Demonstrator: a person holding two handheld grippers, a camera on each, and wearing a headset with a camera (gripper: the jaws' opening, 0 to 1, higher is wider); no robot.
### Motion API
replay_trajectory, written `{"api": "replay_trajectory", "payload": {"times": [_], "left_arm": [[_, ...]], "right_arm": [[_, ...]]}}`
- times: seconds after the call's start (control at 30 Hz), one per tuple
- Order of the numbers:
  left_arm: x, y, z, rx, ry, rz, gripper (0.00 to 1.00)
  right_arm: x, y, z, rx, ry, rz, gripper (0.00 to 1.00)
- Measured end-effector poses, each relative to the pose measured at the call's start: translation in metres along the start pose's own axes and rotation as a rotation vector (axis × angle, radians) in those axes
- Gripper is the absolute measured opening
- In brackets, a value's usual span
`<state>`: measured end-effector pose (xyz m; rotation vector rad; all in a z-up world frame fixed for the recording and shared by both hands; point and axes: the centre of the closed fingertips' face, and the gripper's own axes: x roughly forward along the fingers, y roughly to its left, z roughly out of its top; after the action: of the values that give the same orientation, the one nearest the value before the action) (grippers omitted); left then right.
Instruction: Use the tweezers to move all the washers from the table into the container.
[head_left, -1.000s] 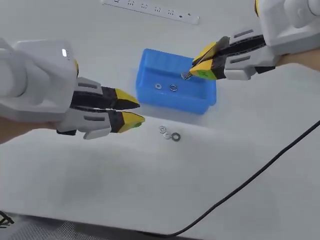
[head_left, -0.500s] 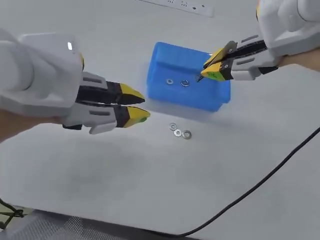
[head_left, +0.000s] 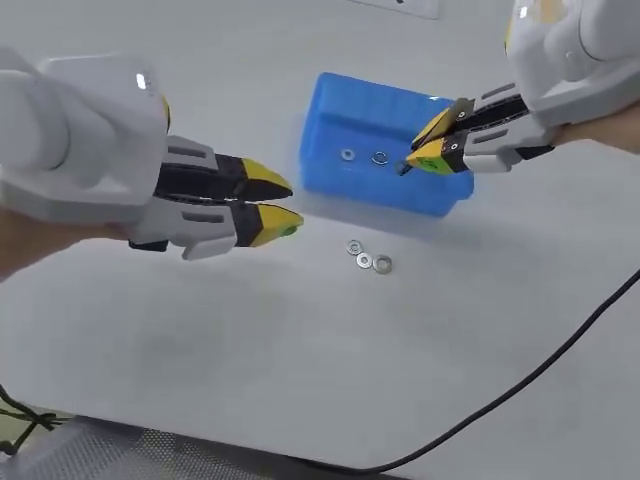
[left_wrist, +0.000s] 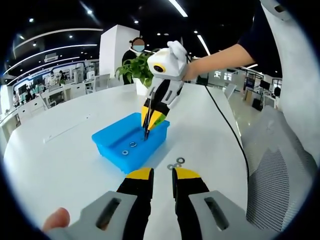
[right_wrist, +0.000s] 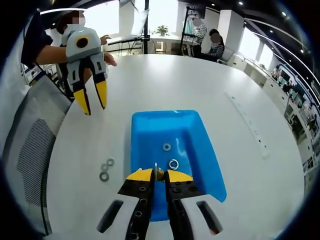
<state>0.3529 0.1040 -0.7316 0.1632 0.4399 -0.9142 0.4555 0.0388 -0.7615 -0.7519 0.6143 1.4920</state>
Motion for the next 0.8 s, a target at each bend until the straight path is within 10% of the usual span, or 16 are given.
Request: {"api": "replay_trajectory", "payload": {"times": [0.43,0.8], "left_arm": [[-0.003,0.004,0.001,-0.006,0.006,0.011,0.20],[0.021,0.015,0.049,0.037,-0.085,0.009,0.25]], "right_arm": [[0.011,-0.003,-0.004,-0.017,0.021,0.005,0.09],[0.010,-0.004,-0.003,-0.004,0.011,0.002,0.09]]}}
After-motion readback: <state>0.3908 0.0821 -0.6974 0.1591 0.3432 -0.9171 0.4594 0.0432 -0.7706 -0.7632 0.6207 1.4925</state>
